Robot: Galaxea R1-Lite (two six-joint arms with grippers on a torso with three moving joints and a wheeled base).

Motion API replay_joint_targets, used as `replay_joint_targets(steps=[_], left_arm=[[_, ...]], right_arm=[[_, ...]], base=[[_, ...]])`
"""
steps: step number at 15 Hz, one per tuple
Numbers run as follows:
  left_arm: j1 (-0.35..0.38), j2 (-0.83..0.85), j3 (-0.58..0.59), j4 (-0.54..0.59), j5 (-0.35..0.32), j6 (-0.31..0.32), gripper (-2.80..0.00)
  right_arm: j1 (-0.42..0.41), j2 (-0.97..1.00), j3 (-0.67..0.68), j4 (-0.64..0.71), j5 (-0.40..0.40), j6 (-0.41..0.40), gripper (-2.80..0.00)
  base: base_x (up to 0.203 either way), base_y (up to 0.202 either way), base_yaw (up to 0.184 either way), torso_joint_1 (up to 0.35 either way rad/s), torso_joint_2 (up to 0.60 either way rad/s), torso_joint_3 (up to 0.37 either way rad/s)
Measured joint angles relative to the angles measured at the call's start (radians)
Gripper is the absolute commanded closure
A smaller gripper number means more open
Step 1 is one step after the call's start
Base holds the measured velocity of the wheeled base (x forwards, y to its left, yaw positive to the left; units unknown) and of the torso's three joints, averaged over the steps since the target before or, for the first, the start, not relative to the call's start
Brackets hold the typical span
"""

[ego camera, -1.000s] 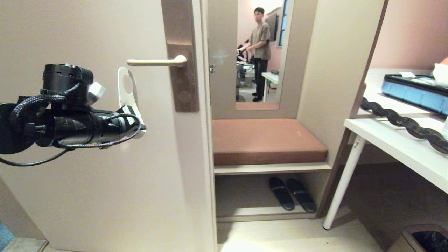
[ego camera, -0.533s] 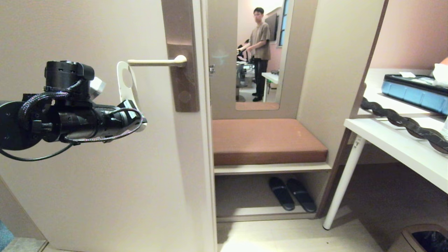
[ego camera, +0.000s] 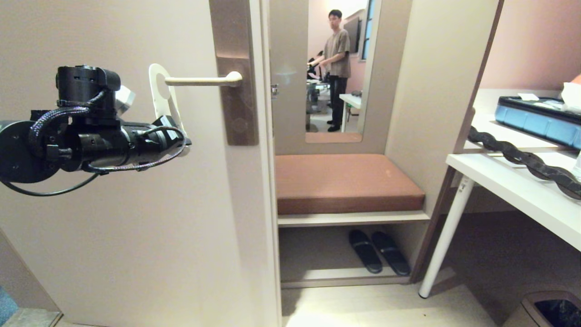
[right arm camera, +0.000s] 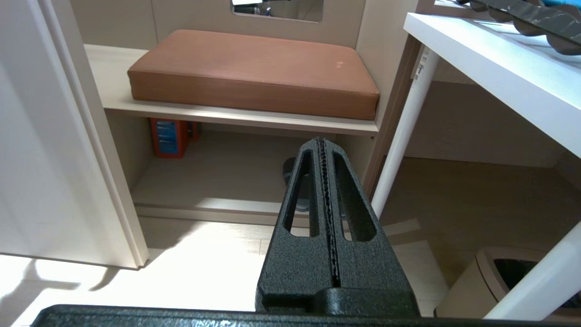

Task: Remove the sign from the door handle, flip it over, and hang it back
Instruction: Hang the sign back with the other side facing out

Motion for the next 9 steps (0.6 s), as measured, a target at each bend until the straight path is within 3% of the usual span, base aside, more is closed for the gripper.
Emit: replay_joint_targets(steps=[9], left_arm=[[-0.005,0.013,0.000,-0.059,-0.005,0.102,0.00]], right_arm=[[0.000,0.000,0.000,0.000,0.000,0.001,0.00]], base=[[0.000,0.000,0.000,0.000,0.00,0.000]])
